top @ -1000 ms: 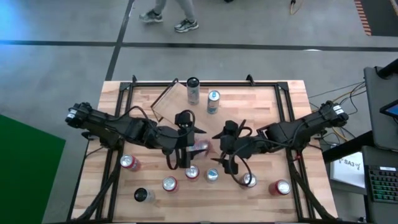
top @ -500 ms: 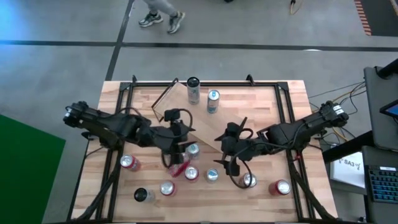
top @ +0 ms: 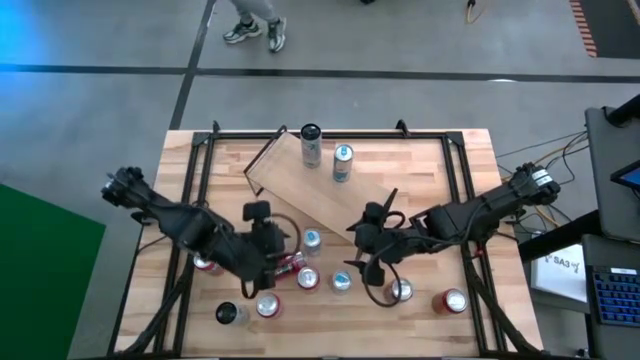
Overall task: Place canned beverage on shelf
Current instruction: Put the red/black soda can on the shelf
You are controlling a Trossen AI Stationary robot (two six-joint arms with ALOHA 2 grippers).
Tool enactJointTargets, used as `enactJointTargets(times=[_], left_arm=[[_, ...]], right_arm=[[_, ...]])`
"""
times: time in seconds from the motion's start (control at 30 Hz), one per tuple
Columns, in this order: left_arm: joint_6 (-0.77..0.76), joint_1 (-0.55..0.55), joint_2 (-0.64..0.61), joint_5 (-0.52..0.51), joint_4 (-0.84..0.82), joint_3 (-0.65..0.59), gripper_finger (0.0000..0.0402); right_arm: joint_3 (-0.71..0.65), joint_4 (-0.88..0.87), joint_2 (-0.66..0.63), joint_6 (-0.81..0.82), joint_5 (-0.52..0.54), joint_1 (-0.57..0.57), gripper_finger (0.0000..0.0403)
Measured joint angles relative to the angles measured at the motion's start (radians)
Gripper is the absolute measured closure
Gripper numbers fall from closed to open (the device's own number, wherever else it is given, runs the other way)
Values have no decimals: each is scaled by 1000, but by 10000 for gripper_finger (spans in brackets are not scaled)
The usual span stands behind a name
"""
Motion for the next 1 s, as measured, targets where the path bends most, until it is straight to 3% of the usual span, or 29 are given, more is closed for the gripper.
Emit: enactJointTargets(times=[0.2, 0.43, 0.63, 0.77, 1.0], left_arm=[[-101, -71, 0, -16, 18, -115, 235], [-145, -132, 0, -43, 188, -284, 235], [-268, -138, 0, -43, 233, -423, 235], [-281, -138, 0, -44, 355, -502, 235], [-305, -133, 0, -44, 383, -554, 235]], right_arm=[[10, 6, 0, -1, 0, 17, 29], [10, 3, -1, 7, -1, 35, 29], [10, 3, -1, 7, -1, 41, 29], [10, 2, -1, 7, -1, 41, 29], [10, 2, -1, 7, 0, 41, 29]])
